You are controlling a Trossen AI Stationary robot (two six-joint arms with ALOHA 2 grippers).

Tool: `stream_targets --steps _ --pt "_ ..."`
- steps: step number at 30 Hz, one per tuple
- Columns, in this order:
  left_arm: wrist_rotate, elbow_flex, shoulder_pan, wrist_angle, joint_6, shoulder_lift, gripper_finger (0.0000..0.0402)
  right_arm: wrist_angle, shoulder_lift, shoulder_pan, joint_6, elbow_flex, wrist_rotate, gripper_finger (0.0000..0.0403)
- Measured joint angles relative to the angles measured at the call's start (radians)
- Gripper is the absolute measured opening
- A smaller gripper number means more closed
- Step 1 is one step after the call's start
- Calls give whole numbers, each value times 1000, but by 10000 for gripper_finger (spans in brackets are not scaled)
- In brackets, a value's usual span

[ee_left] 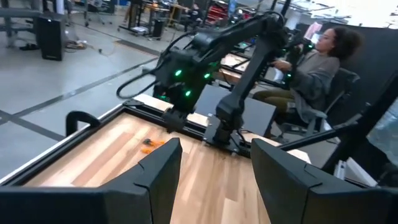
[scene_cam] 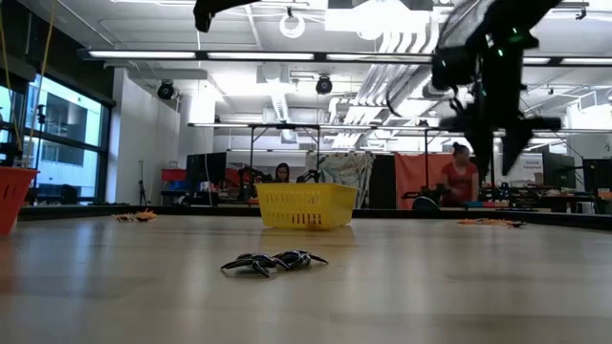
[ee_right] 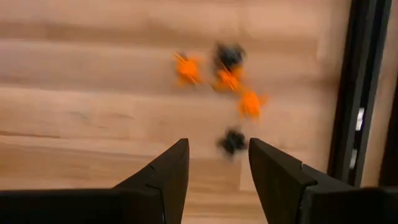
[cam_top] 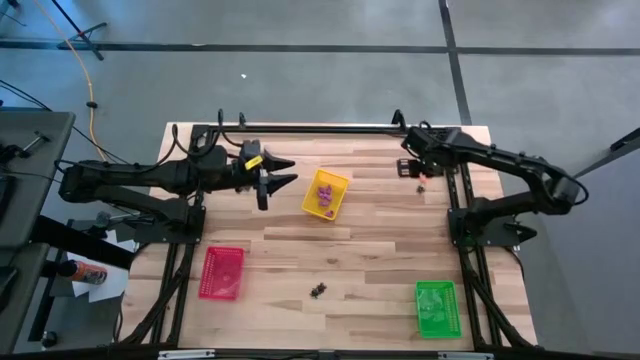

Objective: Sort Halloween decoration
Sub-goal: Put the black spider toy into the green bin

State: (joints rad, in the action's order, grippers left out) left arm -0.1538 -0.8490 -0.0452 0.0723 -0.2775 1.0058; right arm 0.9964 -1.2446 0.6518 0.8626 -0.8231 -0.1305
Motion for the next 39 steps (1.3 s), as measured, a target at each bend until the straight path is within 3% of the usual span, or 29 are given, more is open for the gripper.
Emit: stream_targets --steps 4,12,28,32,39 --pt "19 0 0 -1 0 0 182 -102 4 38 36 128 88 162" --pt "20 0 0 -1 0 0 182 -255 4 67 149 279 104 162" --pt "21 -1 0 -20 10 0 182 -374 7 107 215 340 63 161" --pt "16 -1 0 -36 10 0 182 -376 6 107 214 341 60 137" --pt "13 -1 0 -47 10 0 182 -396 4 107 210 342 43 53"
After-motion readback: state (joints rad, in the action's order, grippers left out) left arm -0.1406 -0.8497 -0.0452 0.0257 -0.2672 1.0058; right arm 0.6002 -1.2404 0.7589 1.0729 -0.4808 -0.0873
